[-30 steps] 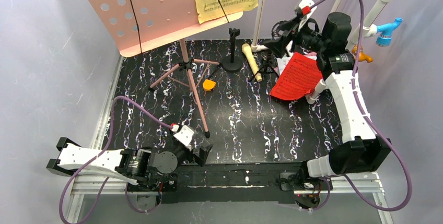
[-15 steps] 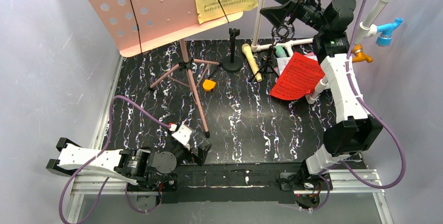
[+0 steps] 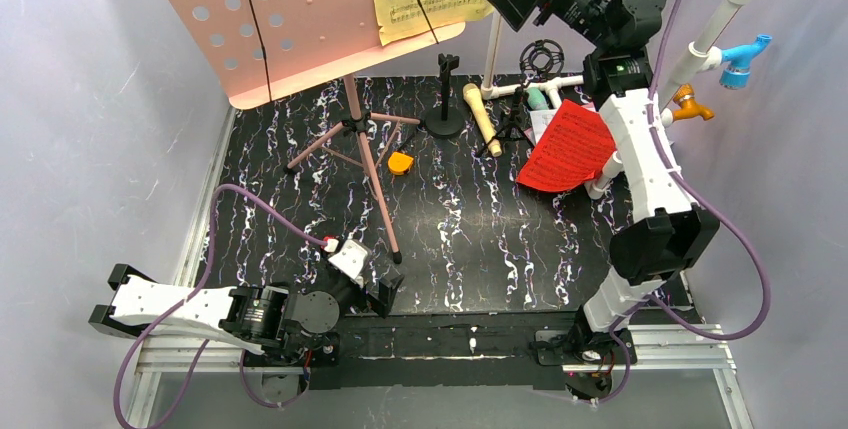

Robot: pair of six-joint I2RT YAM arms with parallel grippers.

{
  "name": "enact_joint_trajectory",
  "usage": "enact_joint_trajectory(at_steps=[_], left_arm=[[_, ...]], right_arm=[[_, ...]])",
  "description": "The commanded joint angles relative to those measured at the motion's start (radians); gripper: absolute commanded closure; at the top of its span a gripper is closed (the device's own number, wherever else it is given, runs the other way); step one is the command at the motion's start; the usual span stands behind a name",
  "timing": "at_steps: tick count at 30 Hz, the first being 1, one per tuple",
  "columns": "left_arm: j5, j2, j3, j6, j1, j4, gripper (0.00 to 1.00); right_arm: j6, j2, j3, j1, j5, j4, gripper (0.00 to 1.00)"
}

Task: Pack up the instrument practice props
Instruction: Pick up the sheet music from the music stand.

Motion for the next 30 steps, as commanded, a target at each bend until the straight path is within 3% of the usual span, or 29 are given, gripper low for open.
enact_joint_trajectory(at_steps=[1,8,12,15,19,25,26,30], left_arm=[[-0.060,-0.010,-0.005,-0.026,-0.111,-0.004,0.02],[-0.070,-0.004,0.009,-0.032,-0.110,-0.033,0.02],[-0.076,-0.007,0.012,-0.041,-0.111,-0.046,0.02],[-0.078,-0.006,0.010,-0.046,-0.110,-0.045,0.02],[-0.077,-0.001,0.008,-0.039,-0.110,-0.035,0.02],[-0.067,0.006,0.014,-0.040,-0.110,-0.036,0.02],[-0.067,0.006,0.016,-0.041,-0.110,-0.036,0.02],[-0.065,0.008,0.017,-0.042,-0.110,-0.036,0.02]], right_arm=[[0.046,0.030,0.092,0.014,0.084,0.058,0.02],[0.032,0.076,0.147,0.075,0.077,0.071,0.04],[0.026,0.078,0.164,0.099,0.048,0.093,0.12],[0.008,0.065,0.172,0.101,0.057,0.085,0.24],[-0.036,0.042,0.180,0.101,0.107,0.034,0.48],[-0.081,0.029,0.200,0.101,0.136,0.006,0.94],[-0.098,0.025,0.206,0.101,0.141,-0.007,0.99],[-0.184,-0.001,0.243,0.093,0.189,-0.082,0.99]])
